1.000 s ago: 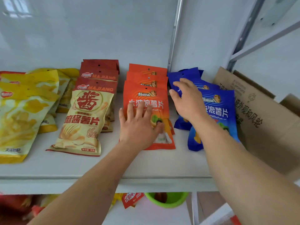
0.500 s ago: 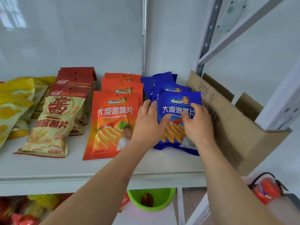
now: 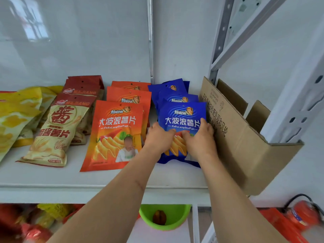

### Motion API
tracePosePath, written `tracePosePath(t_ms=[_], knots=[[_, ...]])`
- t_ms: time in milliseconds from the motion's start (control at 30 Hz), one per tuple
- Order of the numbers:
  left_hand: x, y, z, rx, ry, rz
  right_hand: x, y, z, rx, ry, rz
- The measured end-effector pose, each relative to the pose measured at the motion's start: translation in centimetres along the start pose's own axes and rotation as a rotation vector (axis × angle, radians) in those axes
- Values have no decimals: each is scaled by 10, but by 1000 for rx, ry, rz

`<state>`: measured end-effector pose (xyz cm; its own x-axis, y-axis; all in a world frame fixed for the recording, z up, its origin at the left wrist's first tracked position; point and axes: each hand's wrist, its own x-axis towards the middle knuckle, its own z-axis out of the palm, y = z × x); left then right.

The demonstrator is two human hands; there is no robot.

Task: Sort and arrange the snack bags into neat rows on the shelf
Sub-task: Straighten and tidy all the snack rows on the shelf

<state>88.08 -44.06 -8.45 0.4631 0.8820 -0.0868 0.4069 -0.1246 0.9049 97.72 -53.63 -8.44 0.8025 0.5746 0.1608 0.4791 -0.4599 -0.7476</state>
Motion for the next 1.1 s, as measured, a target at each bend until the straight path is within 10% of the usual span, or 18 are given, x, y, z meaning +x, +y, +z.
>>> tracePosePath(t_ms=[1100], knots=[[97,57,-28,-425,-214,-184,93,-32,7,161,-47,244]])
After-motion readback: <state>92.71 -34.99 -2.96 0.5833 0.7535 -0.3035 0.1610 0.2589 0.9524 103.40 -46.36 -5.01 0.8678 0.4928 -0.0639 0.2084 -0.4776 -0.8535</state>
